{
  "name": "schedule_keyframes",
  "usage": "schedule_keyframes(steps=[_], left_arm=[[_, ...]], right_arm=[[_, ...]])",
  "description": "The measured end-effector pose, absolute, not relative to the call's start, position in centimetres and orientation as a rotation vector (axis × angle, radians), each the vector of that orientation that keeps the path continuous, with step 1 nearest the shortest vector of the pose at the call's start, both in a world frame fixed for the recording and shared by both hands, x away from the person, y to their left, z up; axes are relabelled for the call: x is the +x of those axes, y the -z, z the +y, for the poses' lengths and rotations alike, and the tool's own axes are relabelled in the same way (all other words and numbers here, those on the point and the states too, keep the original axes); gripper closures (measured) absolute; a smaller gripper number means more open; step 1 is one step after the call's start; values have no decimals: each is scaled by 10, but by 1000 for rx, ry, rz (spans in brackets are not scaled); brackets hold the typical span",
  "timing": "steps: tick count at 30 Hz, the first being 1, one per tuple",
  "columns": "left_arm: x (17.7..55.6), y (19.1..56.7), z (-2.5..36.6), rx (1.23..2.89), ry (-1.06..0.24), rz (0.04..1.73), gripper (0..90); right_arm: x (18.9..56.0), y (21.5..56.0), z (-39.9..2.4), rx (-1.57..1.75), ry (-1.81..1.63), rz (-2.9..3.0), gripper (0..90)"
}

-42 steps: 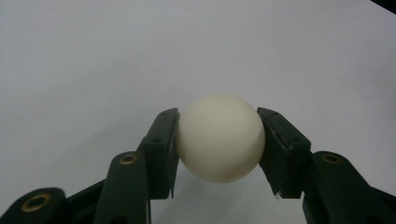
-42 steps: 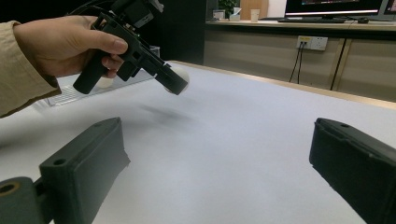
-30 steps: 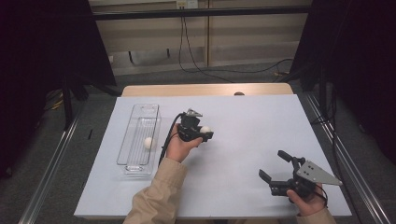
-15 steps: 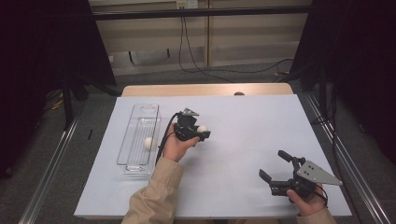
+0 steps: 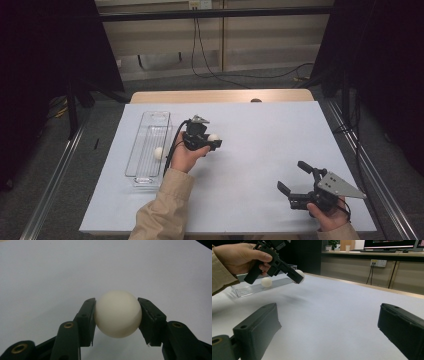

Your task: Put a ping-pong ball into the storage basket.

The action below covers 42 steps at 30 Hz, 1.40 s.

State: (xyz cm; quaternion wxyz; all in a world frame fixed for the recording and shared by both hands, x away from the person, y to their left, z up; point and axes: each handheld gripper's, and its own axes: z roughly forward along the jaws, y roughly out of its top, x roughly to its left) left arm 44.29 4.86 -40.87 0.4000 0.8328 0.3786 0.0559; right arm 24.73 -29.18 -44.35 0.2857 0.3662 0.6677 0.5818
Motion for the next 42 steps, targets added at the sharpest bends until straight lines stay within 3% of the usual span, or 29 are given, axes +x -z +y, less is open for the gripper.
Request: schedule_keyframes(steps=[42], left_arm=[[447,402,75,2083,-125,1026,512]], right_arm=[[247,443,-292,978,-1565,1774,19]])
